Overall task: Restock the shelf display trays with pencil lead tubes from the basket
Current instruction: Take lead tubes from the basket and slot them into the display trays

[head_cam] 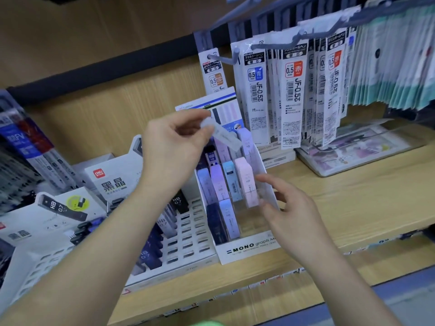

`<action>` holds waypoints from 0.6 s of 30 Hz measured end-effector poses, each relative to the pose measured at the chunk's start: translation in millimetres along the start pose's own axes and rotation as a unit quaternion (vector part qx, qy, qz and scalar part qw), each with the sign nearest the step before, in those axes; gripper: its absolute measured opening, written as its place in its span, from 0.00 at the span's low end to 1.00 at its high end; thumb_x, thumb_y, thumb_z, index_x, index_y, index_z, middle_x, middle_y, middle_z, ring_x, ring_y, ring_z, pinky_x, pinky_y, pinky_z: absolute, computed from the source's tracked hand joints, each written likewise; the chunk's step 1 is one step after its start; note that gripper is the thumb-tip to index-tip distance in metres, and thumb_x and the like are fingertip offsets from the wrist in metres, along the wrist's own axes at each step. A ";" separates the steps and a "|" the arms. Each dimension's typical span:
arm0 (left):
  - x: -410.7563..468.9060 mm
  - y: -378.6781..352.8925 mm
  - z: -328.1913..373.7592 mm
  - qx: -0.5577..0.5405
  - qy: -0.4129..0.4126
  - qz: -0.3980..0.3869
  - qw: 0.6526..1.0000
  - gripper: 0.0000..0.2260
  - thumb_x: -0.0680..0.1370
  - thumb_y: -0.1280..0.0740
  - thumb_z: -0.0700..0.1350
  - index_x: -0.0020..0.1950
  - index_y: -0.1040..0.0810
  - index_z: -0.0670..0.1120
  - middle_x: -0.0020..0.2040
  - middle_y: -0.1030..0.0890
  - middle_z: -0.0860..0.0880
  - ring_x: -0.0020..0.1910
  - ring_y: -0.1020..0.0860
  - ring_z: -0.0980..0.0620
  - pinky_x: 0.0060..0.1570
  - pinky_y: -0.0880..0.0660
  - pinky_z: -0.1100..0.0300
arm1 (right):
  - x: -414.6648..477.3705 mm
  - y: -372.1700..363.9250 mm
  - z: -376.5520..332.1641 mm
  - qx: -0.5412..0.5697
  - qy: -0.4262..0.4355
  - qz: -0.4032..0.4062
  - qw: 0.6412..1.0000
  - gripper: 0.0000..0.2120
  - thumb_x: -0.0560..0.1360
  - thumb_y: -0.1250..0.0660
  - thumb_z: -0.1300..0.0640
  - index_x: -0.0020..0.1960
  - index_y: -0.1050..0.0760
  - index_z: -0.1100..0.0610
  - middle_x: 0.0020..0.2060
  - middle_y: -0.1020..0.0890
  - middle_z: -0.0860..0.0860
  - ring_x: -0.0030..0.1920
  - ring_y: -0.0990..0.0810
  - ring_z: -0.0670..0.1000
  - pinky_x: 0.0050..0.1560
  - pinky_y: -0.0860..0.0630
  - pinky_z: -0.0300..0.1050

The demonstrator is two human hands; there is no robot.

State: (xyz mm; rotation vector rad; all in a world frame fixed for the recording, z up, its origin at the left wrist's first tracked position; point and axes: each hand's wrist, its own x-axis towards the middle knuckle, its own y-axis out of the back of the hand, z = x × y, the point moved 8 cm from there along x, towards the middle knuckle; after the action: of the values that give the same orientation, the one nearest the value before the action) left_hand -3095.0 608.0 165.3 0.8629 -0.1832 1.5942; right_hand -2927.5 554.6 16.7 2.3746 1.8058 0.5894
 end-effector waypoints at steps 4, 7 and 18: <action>22.7 -21.3 -7.1 0.091 -0.002 -0.052 0.994 0.09 0.73 0.27 0.39 0.52 0.16 0.48 0.39 0.19 0.61 0.35 0.23 0.67 0.41 0.26 0.74 | 1.9 0.2 -0.1 0.009 0.004 0.002 1.000 0.22 0.77 0.35 0.60 0.56 0.28 0.32 0.56 0.22 0.42 0.55 0.26 0.38 0.54 0.29 0.36; 26.2 -33.9 -16.6 0.161 -0.017 -0.100 0.982 0.09 0.74 0.27 0.41 0.52 0.16 0.50 0.38 0.21 0.65 0.34 0.24 0.68 0.41 0.28 0.76 | 4.2 2.1 -0.2 0.014 0.009 0.013 1.000 0.21 0.77 0.35 0.61 0.58 0.26 0.34 0.56 0.22 0.40 0.57 0.26 0.37 0.57 0.28 0.38; 30.0 -50.0 -16.9 0.239 -0.076 -0.117 0.961 0.08 0.72 0.27 0.41 0.51 0.17 0.49 0.41 0.20 0.57 0.37 0.28 0.73 0.38 0.34 0.81 | 10.4 3.2 -6.2 0.016 0.023 0.038 0.999 0.24 0.77 0.36 0.62 0.69 0.28 0.42 0.60 0.21 0.42 0.60 0.25 0.41 0.62 0.26 0.44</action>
State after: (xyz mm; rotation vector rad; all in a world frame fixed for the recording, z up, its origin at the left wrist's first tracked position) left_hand -3055.8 653.0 154.3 1.3308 0.2007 1.3658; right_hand -2924.5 562.5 26.0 2.4794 1.7633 0.6331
